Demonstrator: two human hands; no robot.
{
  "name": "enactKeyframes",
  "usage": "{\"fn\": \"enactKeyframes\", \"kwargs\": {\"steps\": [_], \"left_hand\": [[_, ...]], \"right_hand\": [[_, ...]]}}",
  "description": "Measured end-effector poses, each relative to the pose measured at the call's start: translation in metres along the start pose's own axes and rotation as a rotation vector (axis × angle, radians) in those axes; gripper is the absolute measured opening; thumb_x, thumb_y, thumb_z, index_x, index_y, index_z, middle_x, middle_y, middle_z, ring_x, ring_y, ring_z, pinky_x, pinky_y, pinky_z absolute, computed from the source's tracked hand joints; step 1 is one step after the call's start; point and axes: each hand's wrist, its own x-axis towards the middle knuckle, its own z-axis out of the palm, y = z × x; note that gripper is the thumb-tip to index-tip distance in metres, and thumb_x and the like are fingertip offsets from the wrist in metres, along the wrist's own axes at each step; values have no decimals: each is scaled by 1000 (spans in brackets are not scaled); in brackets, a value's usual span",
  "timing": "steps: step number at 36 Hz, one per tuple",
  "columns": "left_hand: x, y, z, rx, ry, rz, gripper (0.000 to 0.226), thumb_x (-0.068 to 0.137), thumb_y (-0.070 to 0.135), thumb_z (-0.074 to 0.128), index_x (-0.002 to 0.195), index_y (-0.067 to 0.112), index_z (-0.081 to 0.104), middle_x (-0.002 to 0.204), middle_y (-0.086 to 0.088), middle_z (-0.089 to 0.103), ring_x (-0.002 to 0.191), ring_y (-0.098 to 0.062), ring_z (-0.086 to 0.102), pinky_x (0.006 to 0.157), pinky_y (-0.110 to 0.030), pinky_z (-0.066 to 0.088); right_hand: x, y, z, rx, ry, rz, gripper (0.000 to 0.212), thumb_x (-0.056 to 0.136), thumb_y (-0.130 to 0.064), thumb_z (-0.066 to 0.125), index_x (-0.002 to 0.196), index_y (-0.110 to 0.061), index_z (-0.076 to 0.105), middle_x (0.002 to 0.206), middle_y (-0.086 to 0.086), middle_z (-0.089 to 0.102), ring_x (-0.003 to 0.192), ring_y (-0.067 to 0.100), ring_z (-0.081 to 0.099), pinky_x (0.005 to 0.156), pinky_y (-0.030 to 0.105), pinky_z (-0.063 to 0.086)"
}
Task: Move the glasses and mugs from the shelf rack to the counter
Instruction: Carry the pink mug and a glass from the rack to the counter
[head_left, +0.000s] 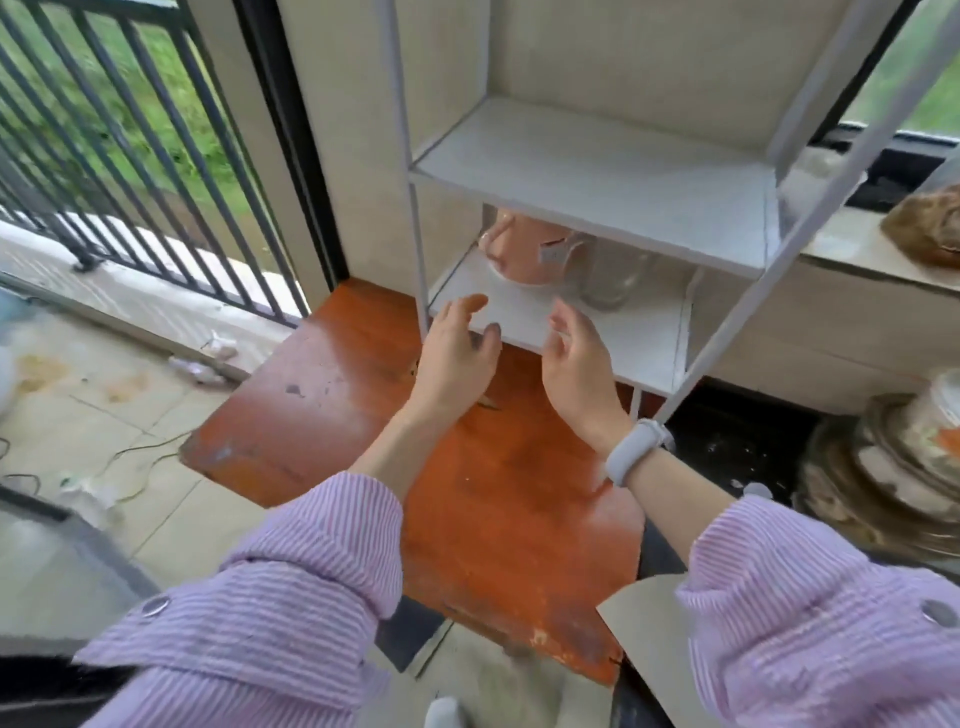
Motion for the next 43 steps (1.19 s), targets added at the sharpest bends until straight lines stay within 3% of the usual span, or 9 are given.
{"fn": "enactKeyframes", "kwargs": {"steps": [6, 8, 12, 19, 24, 27, 33, 38, 43], "left_hand": [[52, -14, 15, -71, -38, 26, 56, 93, 19, 49, 143, 11, 26, 149, -10, 32, 133, -20, 34, 91, -11, 25], [66, -16, 20, -147, -62, 31, 60, 92, 20, 50, 144, 12, 22, 152, -8, 29, 137, -19, 30, 106, -19, 25], [84, -20, 27, -317, -49, 60, 49, 90, 20, 49, 137, 12, 35, 143, 0, 45, 128, -10, 41, 95, -8, 34], [90, -22, 22, -417, -51, -41, 46, 82, 18, 52, 126, 11, 45, 128, -2, 55, 115, -20, 54, 96, -49, 49], [89, -10, 25, -346, -30, -5, 34, 90, 19, 52, 122, 10, 50, 108, 0, 56, 105, -17, 56, 92, -45, 51], [88, 1, 26, -363, -54, -38, 31, 92, 25, 51, 117, 8, 52, 99, 0, 58, 97, -19, 60, 88, -44, 54], [72, 11, 27, -379, -146, -78, 35, 93, 32, 49, 108, 1, 53, 98, -11, 62, 88, -21, 64, 71, -34, 59], [52, 12, 22, -367, -94, -62, 32, 94, 30, 48, 65, 15, 48, 65, -6, 55, 64, -18, 55, 54, -23, 46], [26, 4, 20, -367, -85, -61, 38, 89, 39, 51, 62, 14, 46, 66, -12, 53, 66, -21, 52, 60, -38, 45]], "right_hand": [[44, 3, 20, 41, 164, 62, 51, 94, -7, 37, 143, -12, 24, 152, 6, 30, 139, 17, 29, 103, 15, 22], [53, 5, 23, 71, 191, 71, 52, 93, -6, 38, 144, -11, 24, 151, 8, 32, 139, 19, 30, 106, 20, 25], [61, 6, 24, 132, 203, 96, 53, 92, -5, 39, 144, -11, 25, 150, 9, 34, 137, 19, 32, 104, 19, 29], [65, 0, 25, 223, 256, 144, 43, 93, -10, 40, 136, -12, 37, 140, 7, 45, 125, 17, 43, 99, 26, 38], [54, 2, 17, 262, 340, 164, 24, 91, -9, 42, 113, -10, 51, 93, -10, 49, 94, 10, 47, 81, 18, 41], [45, 1, 8, 336, 335, 209, 6, 91, -16, 45, 92, -18, 51, 82, -6, 48, 81, 12, 49, 85, 36, 48], [28, -7, -4, 495, 245, 253, 25, 92, -33, 48, 69, -21, 47, 67, 0, 41, 66, 14, 43, 80, 39, 46], [10, -4, -14, 372, 202, 271, 42, 90, -52, 40, 57, -25, 41, 61, -3, 37, 65, 14, 42, 80, 35, 45], [-18, -2, -20, 422, 177, 301, 57, 89, -57, 37, 40, -30, 36, 47, -8, 30, 52, 12, 30, 67, 29, 38]]}}
